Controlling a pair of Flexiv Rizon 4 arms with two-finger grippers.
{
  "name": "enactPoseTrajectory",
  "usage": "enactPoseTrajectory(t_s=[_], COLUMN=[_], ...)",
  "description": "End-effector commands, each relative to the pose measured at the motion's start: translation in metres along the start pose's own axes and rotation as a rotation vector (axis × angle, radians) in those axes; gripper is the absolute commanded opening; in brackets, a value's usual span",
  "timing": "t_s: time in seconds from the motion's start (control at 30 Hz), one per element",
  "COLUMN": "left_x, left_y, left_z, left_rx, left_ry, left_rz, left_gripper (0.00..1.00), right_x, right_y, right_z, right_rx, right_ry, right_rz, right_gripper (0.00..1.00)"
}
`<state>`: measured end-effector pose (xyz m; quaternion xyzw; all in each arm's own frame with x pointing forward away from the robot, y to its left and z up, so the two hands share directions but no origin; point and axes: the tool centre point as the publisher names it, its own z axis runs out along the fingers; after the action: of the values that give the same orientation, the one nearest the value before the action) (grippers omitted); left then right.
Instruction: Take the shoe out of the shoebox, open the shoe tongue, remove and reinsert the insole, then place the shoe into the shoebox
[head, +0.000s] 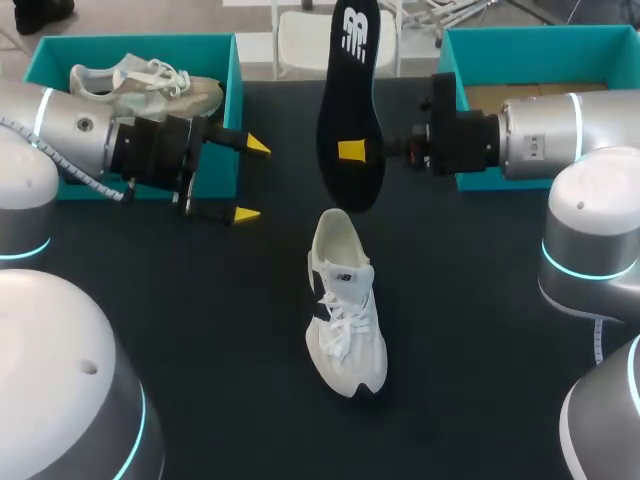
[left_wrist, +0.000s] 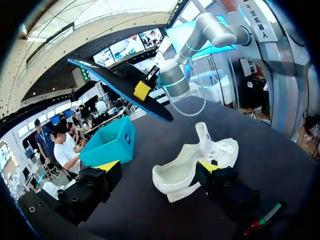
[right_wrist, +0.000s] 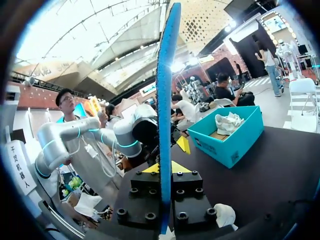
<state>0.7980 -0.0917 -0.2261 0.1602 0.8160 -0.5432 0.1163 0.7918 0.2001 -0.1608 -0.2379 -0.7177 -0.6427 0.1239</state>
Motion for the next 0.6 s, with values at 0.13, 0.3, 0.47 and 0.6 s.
enactPoseTrajectory(t_s=[0.13, 0.3, 0.47, 0.6], left_x=[0.001, 0.006, 0.017, 0.027], left_y=[0.000, 0.007, 0.019, 0.023], left_z=[-0.001, -0.001, 0.003, 0.007], left_rx=[-0.003, -0.040, -0.118, -0.166], left_ry=[0.001, 0.029, 0.100, 0.140], left_rz=[0.000, -0.005, -0.011, -0.005], left_gripper=[1.00, 1.00, 1.00, 1.00], right_x=[0.001, 0.001, -0.006, -0.010], right_y=[0.000, 0.000, -0.005, -0.012], right_z=[0.002, 0.002, 0.007, 0.013], right_rx=[0.000, 0.000, 0.038, 0.033], right_ry=[-0.003, -0.003, 0.005, 0.004], right_rz=[0.000, 0.000, -0.055, -0.093], right_gripper=[0.00, 0.00, 0.00, 0.00])
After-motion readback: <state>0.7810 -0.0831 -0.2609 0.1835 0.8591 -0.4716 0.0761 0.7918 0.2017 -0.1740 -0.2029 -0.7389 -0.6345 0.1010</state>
